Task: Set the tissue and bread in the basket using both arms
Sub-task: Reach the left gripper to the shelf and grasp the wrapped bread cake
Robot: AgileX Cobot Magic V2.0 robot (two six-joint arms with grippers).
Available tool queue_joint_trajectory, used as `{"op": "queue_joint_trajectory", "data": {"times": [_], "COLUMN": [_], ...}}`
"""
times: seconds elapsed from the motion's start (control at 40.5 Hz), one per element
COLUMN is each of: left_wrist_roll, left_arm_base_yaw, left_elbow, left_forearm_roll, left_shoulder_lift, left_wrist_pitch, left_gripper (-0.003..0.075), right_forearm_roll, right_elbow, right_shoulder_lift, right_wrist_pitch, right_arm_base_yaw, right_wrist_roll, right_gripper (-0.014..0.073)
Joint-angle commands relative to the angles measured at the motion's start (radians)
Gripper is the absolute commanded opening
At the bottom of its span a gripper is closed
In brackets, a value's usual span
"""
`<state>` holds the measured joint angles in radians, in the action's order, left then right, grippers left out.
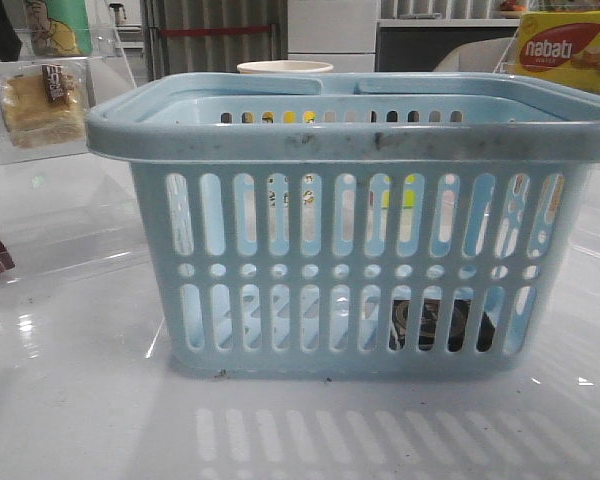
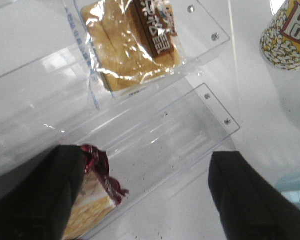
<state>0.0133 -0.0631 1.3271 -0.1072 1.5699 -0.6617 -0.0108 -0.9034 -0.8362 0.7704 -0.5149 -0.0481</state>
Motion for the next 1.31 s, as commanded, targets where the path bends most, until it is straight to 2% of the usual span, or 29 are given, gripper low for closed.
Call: {"op": "queue_joint_trajectory", "data": {"times": [0.0, 0.099, 0.444, 0.666, 0.79, 0.938, 1.11, 1.283], "left_wrist_roll": [0.090, 0.175, 0.175, 0.269, 0.272, 0.272, 0.272, 0.272], "left_arm_base_yaw": [0.037, 0.063, 0.100, 0.098, 0.098, 0.098, 0.098, 0.098], "left_elbow": [0.102, 0.155, 0.263, 0.317, 0.324, 0.324, 0.324, 0.324], "left_forearm_roll": [-0.126, -0.218, -0.223, -0.337, -0.341, -0.341, -0.341, -0.341], "left_shoulder_lift": [0.030, 0.084, 0.252, 0.320, 0.327, 0.327, 0.327, 0.327], "left_wrist_pitch": [0.042, 0.045, 0.119, 0.106, 0.109, 0.102, 0.086, 0.078], "left_gripper": [0.0571, 0.0571, 0.0571, 0.0571, 0.0568, 0.0476, 0.0281, 0.0140], "right_forearm_roll": [0.011, 0.011, 0.011, 0.011, 0.011, 0.011, 0.011, 0.011], "right_elbow": [-0.027, -0.027, -0.027, -0.027, -0.027, -0.027, -0.027, -0.027], "right_shoulder_lift": [0.009, 0.009, 0.009, 0.009, 0.009, 0.009, 0.009, 0.009], "right_wrist_pitch": [-0.068, -0.068, -0.068, -0.066, -0.066, -0.066, -0.066, -0.066], "right_arm_base_yaw": [-0.002, -0.002, -0.002, -0.002, -0.002, -0.002, -0.002, -0.002], "right_wrist_roll": [-0.012, -0.012, -0.012, -0.012, -0.012, -0.012, -0.012, -0.012], "right_gripper": [0.0477, 0.0477, 0.0477, 0.0477, 0.0477, 0.0477, 0.0477, 0.0477]}}
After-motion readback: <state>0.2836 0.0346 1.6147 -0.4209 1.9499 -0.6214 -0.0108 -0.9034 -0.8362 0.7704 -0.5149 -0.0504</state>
